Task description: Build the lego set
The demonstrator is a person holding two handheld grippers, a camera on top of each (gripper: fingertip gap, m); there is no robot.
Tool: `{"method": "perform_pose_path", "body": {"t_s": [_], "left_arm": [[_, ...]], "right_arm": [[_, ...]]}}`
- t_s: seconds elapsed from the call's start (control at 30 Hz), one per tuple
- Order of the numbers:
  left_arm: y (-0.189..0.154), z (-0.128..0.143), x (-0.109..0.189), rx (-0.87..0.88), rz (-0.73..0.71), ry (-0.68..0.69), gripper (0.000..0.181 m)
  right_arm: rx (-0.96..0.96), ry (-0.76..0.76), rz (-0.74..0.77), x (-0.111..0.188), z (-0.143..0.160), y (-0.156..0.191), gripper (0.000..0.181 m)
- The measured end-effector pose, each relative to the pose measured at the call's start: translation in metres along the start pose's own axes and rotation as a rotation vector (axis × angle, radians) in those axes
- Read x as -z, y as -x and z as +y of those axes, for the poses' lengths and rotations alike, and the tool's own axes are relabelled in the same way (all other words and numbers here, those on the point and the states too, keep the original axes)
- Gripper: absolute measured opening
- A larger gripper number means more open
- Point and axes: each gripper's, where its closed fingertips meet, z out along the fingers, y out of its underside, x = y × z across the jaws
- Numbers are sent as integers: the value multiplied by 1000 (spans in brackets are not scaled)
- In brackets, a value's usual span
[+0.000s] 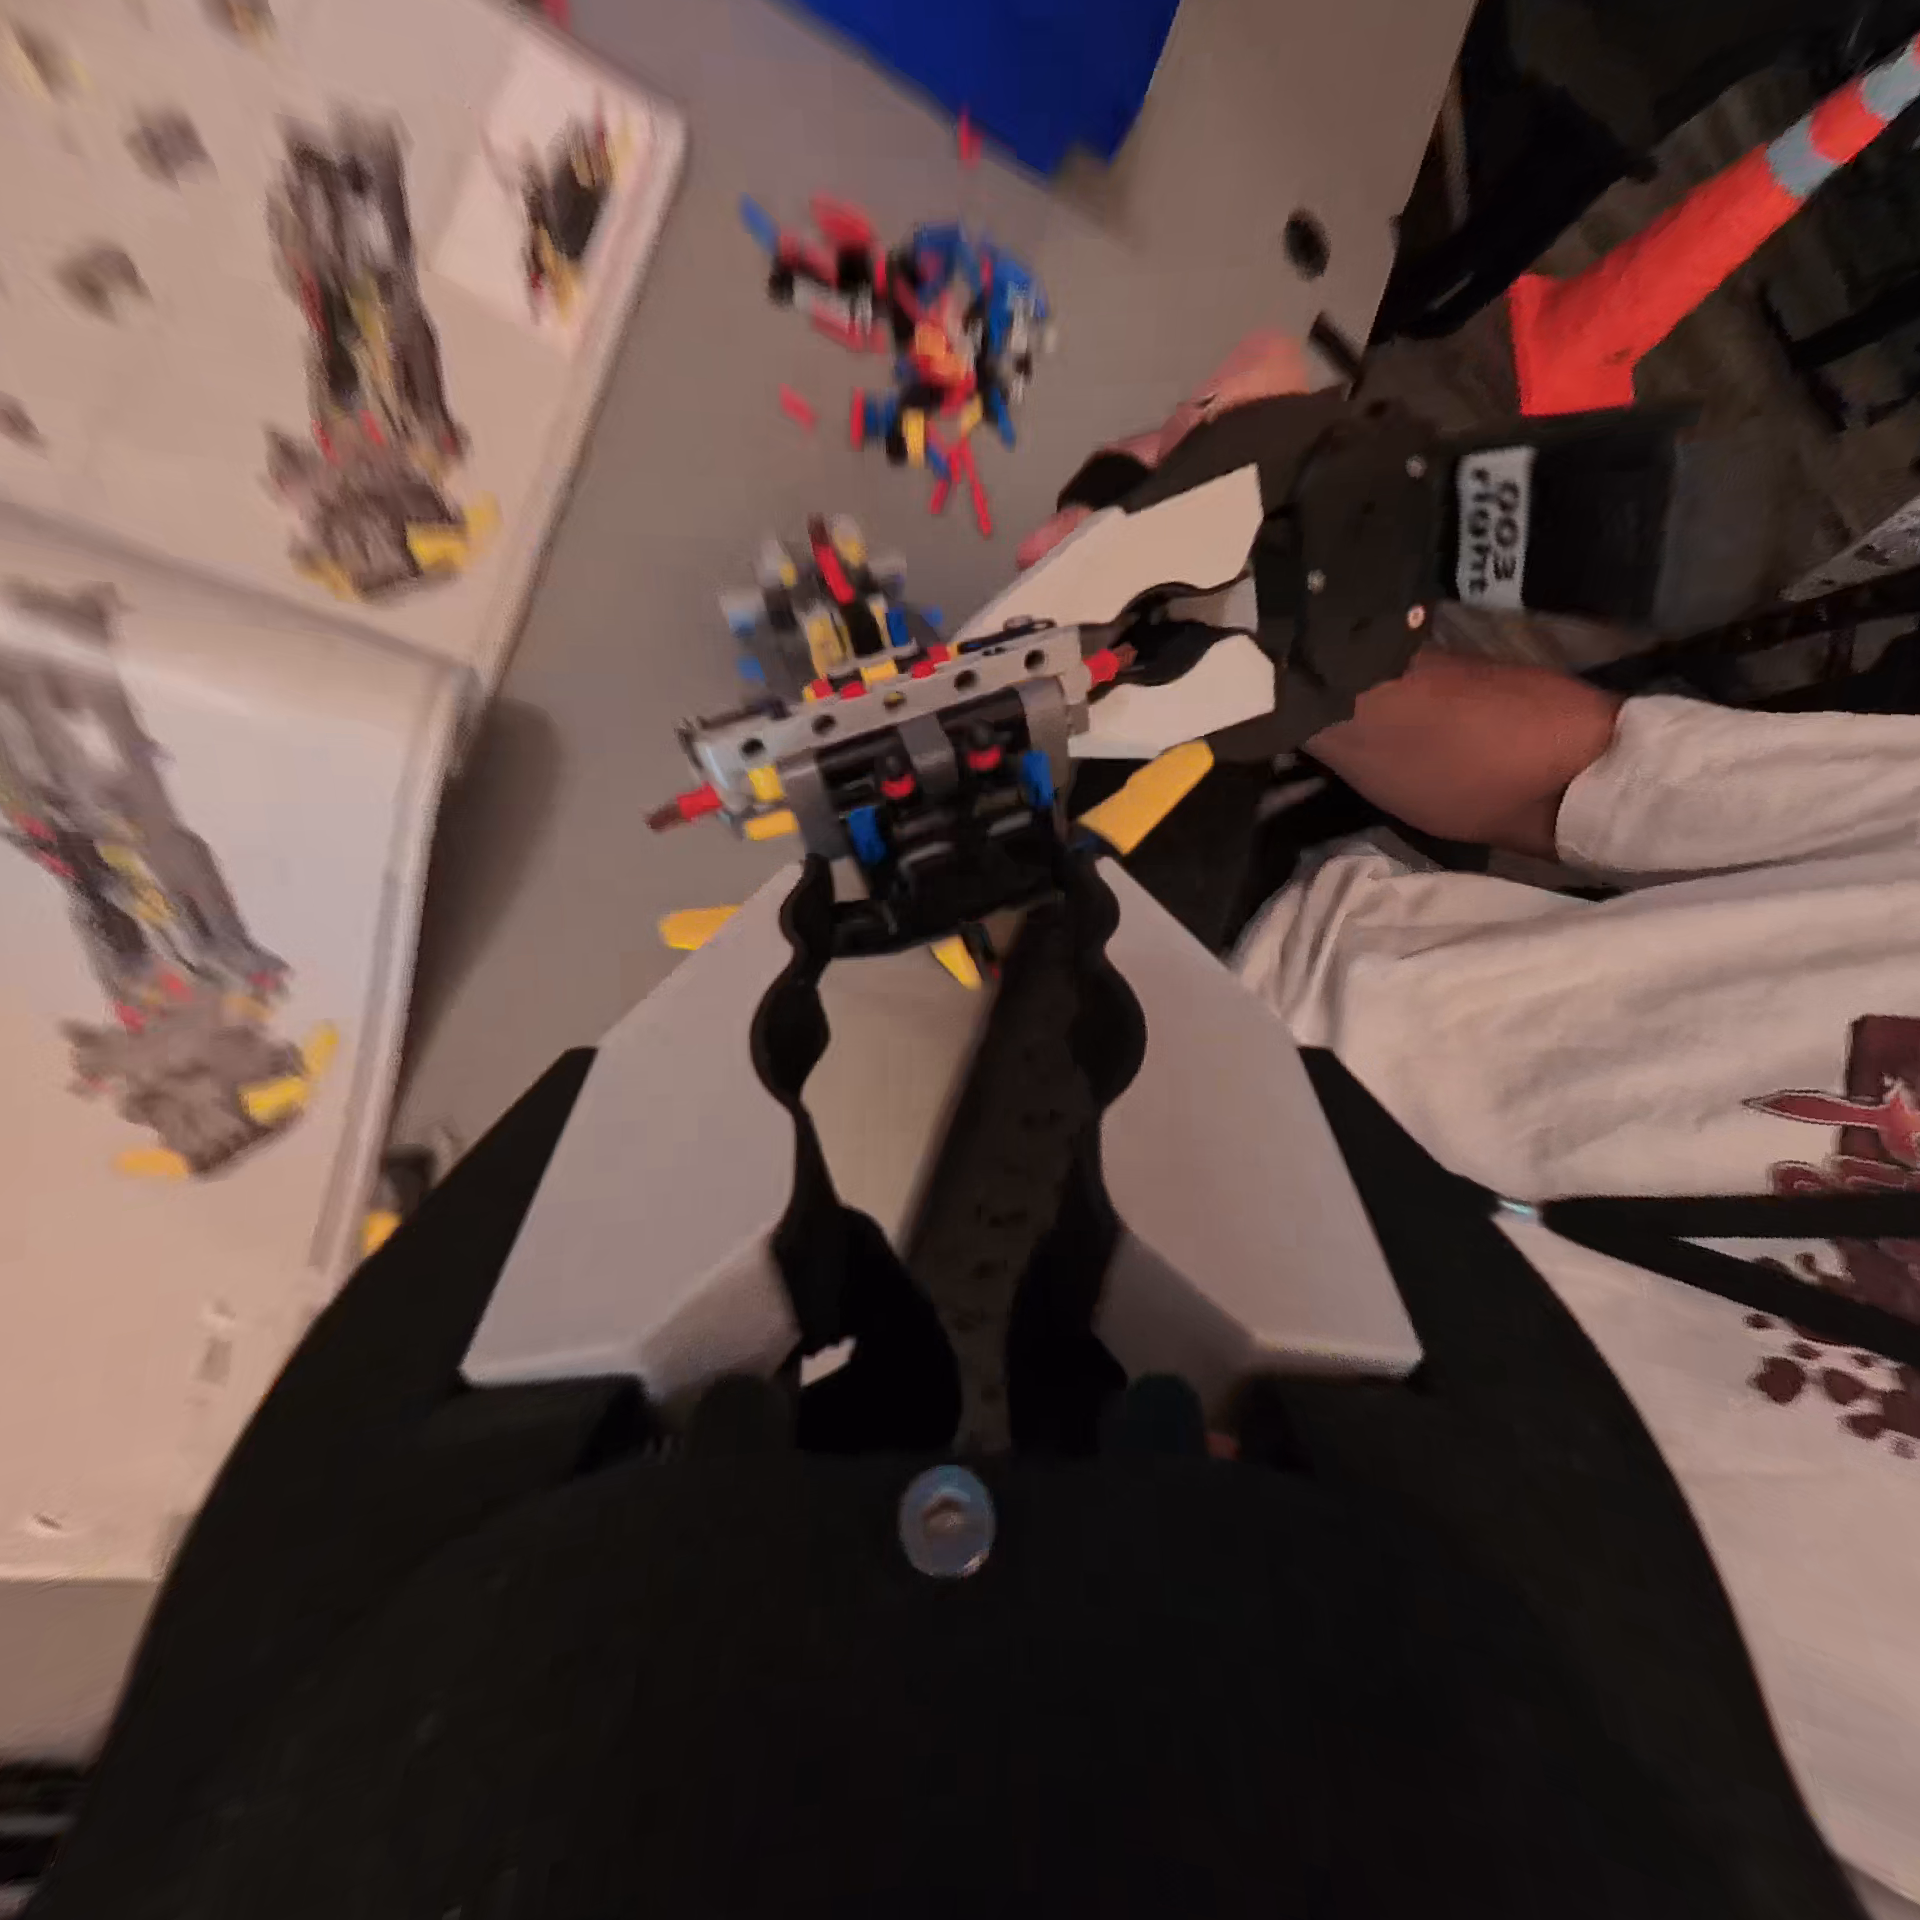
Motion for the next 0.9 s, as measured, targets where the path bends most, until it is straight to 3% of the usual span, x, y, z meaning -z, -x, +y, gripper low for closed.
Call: {"method": "perform_pose_path", "body": {"t_s": [0.1, 0.17, 0.27, 0.37, 0.43, 0.6, 0.67, 0.7, 0.8, 0.9], "left_arm": [[4, -26, 28, -237, -67, -237, 62], [10, -28, 32, -374, -105, -362, 71], [16, -26, 6, -494, -97, -513, 79], [3, -32, -26, -509, 38, -611, 76], [-5, -45, -31, -490, 112, -688, 75], [-12, -60, -24, -350, 354, -819, 69], [-11, -63, -17, -283, 439, -871, 48], [-8, -63, -15, -258, 460, -894, 28], [2, -61, -18, -230, 441, -926, 19], [13, -58, -26, -237, 319, -917, 19]], "right_arm": [[-219, -104, -128, 15, -15, -18, 6], [-412, -181, -276, 25, -26, -25, 6], [-594, -301, -460, 33, -40, -33, 6], [-733, -359, -659, 32, -49, -29, 6], [-780, -370, -745, 28, -51, -22, 6], [-853, -402, -777, 10, -45, -18, 6], [-865, -394, -763, 2, -38, -16, 6], [-868, -383, -751, -2, -34, -14, 6], [-854, -346, -710, -10, -26, -12, 7], [-817, -273, -586, -17, -11, -17, 12]]}}
